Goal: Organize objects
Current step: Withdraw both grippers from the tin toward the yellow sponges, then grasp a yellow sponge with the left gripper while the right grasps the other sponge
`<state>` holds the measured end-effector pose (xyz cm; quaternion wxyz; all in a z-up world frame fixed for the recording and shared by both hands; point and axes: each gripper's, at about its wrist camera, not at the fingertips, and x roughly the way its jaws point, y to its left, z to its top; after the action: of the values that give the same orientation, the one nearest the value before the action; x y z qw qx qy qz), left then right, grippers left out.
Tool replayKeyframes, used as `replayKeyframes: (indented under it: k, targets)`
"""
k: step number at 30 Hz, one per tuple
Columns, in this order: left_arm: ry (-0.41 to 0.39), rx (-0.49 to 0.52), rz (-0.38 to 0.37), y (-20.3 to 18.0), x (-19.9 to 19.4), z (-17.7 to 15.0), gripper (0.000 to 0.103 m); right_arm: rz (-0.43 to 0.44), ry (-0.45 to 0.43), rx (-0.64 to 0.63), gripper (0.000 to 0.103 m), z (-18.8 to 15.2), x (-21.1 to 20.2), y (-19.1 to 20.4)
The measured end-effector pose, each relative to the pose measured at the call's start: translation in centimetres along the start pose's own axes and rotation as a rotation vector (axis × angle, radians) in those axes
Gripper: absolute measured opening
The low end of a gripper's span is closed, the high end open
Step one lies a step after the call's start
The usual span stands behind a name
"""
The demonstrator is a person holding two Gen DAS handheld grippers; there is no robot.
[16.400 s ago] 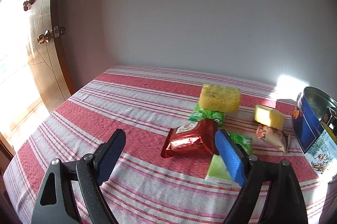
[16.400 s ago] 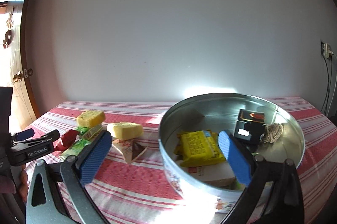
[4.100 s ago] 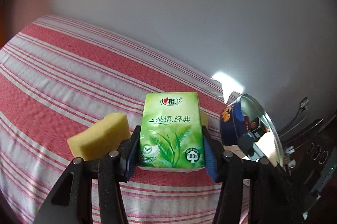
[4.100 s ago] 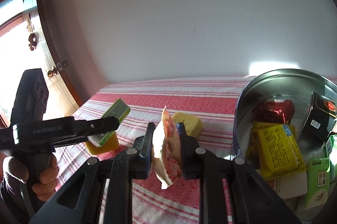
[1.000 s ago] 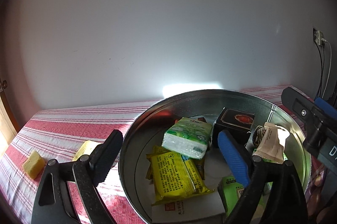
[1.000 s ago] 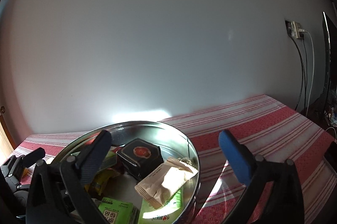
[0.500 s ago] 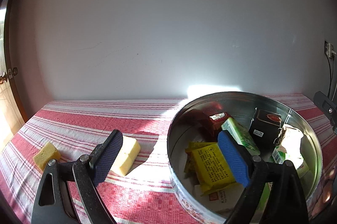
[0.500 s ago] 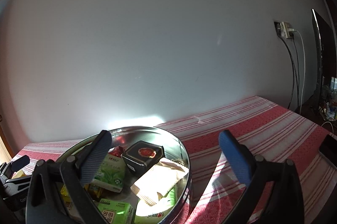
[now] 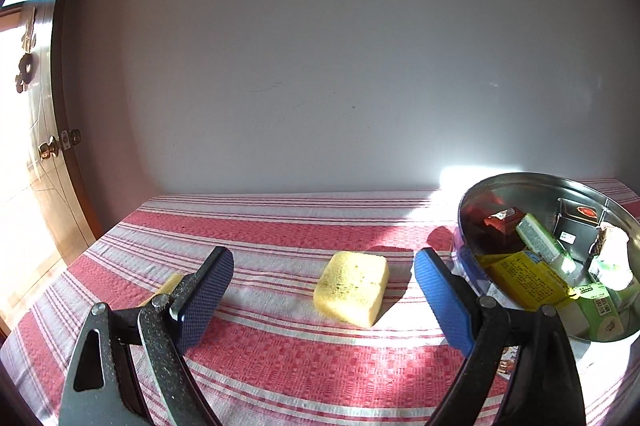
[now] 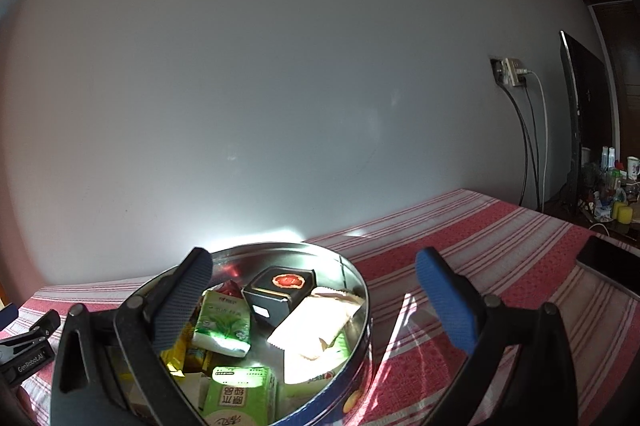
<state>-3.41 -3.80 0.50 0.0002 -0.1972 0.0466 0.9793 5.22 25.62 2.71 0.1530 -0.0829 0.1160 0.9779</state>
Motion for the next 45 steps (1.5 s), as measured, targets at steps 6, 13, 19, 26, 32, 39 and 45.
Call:
replayKeyframes:
  k: [6, 13, 19, 26, 32, 39, 45]
  targets:
    - [0.029, -0.020, 0.003, 2.1, 0.6, -0.5, 0.093, 0.032, 0.009, -0.033, 0.103, -1.0, -1.0, 3.2]
    - [0.053, -0.032, 0.039, 4.7, 1.3, -0.6, 0.093, 0.095, 0.041, -0.055, 0.103, -2.2, -1.4, 6.8]
    - [0.089, -0.044, 0.046, 7.1, 2.5, -0.8, 0.093, 0.157, 0.072, -0.084, 0.103, -3.3, -1.4, 10.6]
    - [0.148, -0.064, 0.073, 10.3, 4.1, -1.1, 0.093, 0.237, 0.121, -0.130, 0.103, -4.8, -1.2, 15.7]
    - [0.247, -0.099, 0.028, 13.1, 6.1, -1.6, 0.093, 0.292, 0.159, -0.191, 0.103, -5.9, -0.9, 19.9]
    - [0.412, -0.145, -0.023, 14.2, 9.4, -2.5, 0.093, 0.325, 0.216, -0.242, 0.103, -7.1, 0.2, 24.0]
    - [0.500, -0.185, -0.020, 15.2, 11.3, -3.3, 0.093, 0.292, 0.321, -0.241, 0.103, -7.9, 2.9, 26.4]
